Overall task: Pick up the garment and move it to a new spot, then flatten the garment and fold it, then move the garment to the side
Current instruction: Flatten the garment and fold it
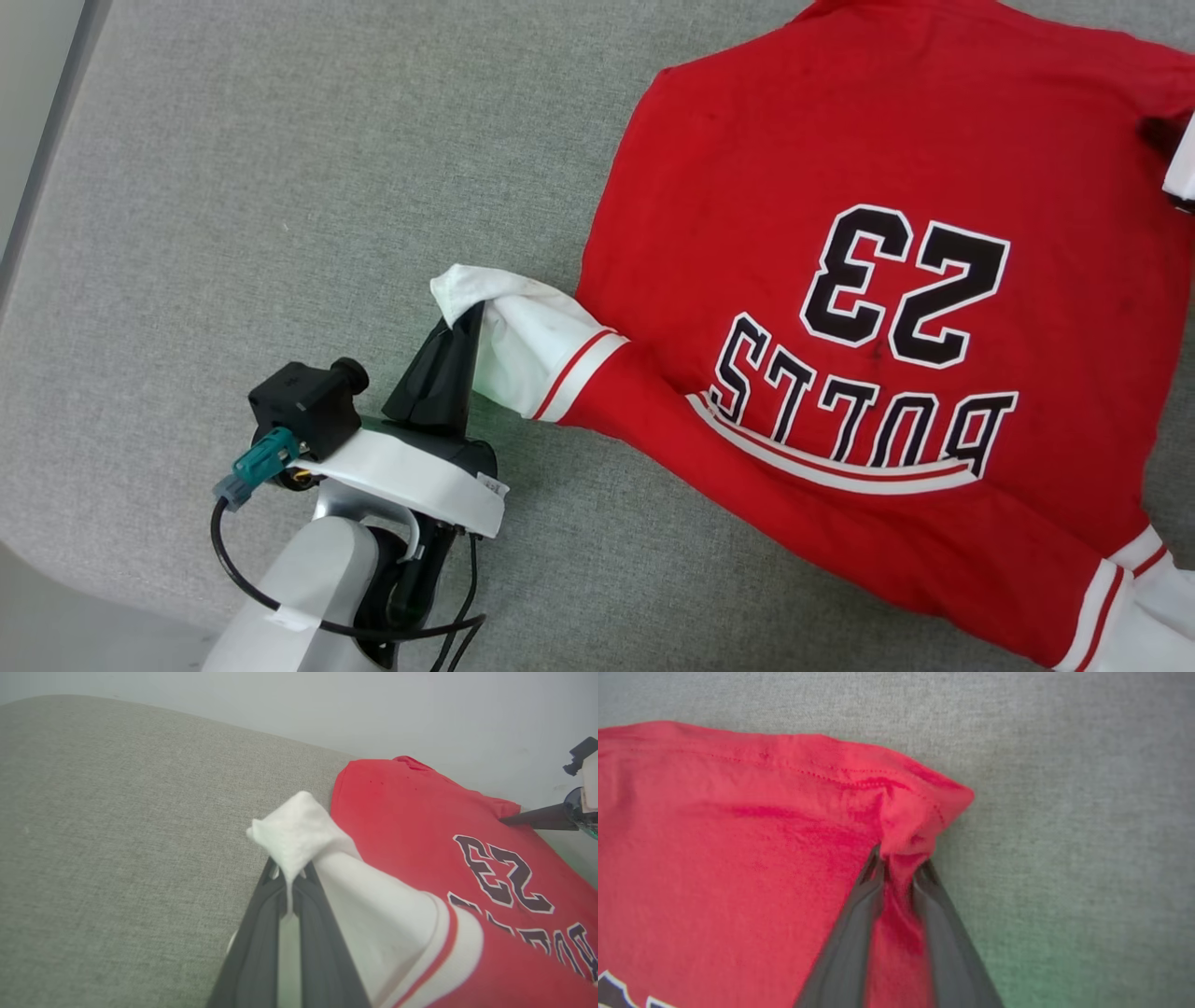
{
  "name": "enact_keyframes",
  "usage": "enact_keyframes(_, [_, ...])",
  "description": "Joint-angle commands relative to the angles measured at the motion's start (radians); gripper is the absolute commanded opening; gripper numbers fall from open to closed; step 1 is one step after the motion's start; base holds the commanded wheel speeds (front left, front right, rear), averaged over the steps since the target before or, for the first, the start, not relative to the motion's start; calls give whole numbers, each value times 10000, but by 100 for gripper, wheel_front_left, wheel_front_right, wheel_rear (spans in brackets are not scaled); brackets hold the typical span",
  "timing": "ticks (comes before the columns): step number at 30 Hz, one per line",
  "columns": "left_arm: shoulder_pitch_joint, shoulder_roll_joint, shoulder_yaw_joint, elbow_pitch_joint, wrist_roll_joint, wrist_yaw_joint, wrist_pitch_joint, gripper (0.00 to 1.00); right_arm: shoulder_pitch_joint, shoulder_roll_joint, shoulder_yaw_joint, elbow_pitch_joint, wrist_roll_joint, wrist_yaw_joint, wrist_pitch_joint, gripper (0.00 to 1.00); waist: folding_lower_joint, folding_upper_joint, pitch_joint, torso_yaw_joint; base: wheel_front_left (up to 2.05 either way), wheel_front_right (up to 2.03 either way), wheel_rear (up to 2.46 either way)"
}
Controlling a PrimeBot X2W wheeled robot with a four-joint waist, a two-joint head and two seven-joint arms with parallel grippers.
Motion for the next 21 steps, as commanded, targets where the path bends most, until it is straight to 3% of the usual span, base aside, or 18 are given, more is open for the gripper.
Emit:
enact_keyframes(1, [-66, -9, 52, 67, 67, -36, -37, 0, 534, 218, 69, 479, -80, -5, 123, 0, -1, -1, -120, -48, 0, 0, 0])
enact_keyframes(11, [624, 199, 210, 572, -53, 192, -21, 0, 961, -284, 1039, -575, 259, -5, -853, 0, -1, -1, -1555, -558, 0, 0, 0])
enact_keyframes(16, [1298, 391, 343, 700, -230, 440, 138, 0, 2456, -560, 1541, -1643, 1013, -5, -971, 0, -1, -1, -2516, -977, 0, 0, 0])
enact_keyframes(21, [1868, 550, 384, 691, -414, 635, 387, 0, 4526, -683, 1343, -3102, 1750, -5, -827, 0, -1, -1, -3235, -1372, 0, 0, 0])
